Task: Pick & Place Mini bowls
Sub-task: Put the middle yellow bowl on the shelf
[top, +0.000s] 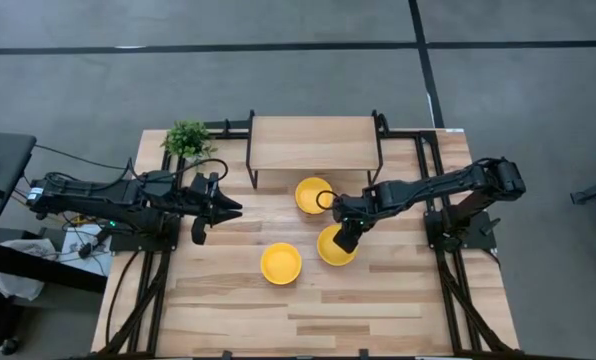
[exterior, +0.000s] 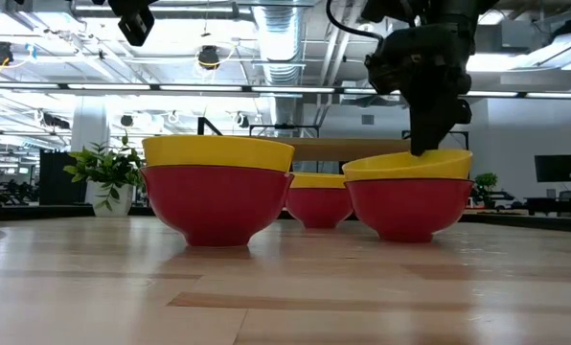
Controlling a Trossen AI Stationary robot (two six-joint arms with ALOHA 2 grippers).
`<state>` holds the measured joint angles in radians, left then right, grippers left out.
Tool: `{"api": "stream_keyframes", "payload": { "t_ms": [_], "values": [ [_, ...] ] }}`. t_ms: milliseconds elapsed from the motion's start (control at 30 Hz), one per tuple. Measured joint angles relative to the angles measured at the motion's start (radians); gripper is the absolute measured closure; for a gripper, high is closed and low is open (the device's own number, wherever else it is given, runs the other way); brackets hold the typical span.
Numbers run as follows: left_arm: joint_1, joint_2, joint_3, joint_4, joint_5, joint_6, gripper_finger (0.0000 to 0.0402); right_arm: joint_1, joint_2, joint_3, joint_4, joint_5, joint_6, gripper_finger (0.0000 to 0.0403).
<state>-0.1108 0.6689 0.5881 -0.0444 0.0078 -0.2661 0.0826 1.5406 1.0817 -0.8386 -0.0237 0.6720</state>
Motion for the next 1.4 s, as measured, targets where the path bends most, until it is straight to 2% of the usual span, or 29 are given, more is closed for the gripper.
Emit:
{"api": "stream_keyframes", "payload": {
  "t_ms": [133, 300, 567, 833, 1267, 1400],
  "values": [
    [0.000, 0.000, 0.000, 0.000, 0.000, 0.000, 0.0309, 0.000, 0.000, 0.000, -0.019, 0.000, 0.000, 0.0351],
    [0.000, 0.000, 0.000, 0.000, 0.000, 0.000, 0.0309, 0.000, 0.000, 0.000, -0.020, -0.003, -0.024, 0.0397],
    [0.000, 0.000, 0.000, 0.000, 0.000, 0.000, 0.0309, -0.002, -0.003, 0.000, -0.022, -0.009, -0.019, 0.0401],
    [0.000, 0.000, -0.052, -0.002, 0.000, -0.004, 0.0309, -0.006, -0.028, 0.005, -0.029, -0.032, -0.018, 0.0402],
    [0.000, 0.000, -0.057, 0.020, 0.000, -0.004, 0.0309, -0.051, -0.040, 0.175, -0.184, -0.037, -0.114, 0.0403],
    [0.000, 0.000, -0.057, 0.076, 0.000, -0.004, 0.0309, -0.087, -0.040, 0.239, -0.247, -0.038, -0.161, 0.0403]
  ]
}}
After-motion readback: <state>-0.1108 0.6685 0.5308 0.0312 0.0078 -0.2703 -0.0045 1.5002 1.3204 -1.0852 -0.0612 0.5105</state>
